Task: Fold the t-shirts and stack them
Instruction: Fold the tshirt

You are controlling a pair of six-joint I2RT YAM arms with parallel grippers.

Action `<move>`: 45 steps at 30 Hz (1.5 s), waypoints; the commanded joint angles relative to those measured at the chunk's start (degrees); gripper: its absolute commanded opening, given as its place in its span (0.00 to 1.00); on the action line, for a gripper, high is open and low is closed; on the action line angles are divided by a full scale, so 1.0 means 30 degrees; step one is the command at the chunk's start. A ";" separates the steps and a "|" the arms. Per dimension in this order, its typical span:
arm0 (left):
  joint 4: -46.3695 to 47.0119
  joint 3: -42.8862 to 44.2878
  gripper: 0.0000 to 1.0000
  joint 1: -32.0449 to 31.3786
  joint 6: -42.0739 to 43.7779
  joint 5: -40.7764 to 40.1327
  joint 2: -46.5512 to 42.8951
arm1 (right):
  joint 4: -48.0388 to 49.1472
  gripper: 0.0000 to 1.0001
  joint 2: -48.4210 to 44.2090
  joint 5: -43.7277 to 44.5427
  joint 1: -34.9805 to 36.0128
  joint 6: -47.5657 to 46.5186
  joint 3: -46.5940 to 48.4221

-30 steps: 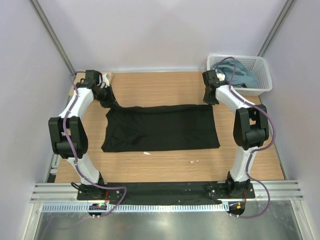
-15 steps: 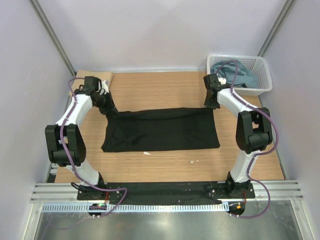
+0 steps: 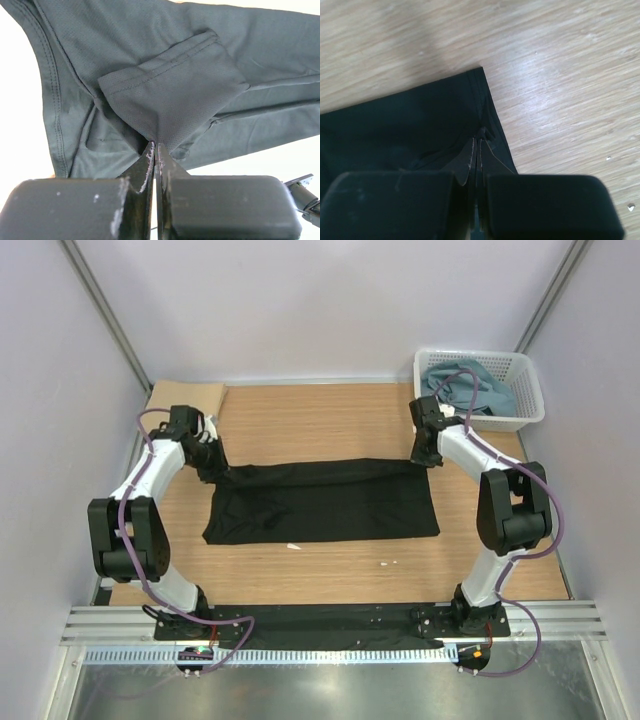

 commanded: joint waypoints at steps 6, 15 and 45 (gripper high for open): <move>-0.0402 0.0089 0.00 0.0005 0.0045 -0.0201 -0.0552 | 0.0315 0.02 -0.0878 -0.0110 -0.0064 -0.0061 -0.0611; -0.0608 -0.0408 0.00 0.0005 0.0162 -0.0494 -0.0376 | 0.0373 0.02 -0.1316 -0.0373 -0.0063 0.0056 -0.1840; -0.0288 0.3048 0.23 0.0034 -0.2356 -0.0144 0.1671 | 0.2921 0.36 -0.0500 -0.2100 -0.0503 -0.1468 -0.0614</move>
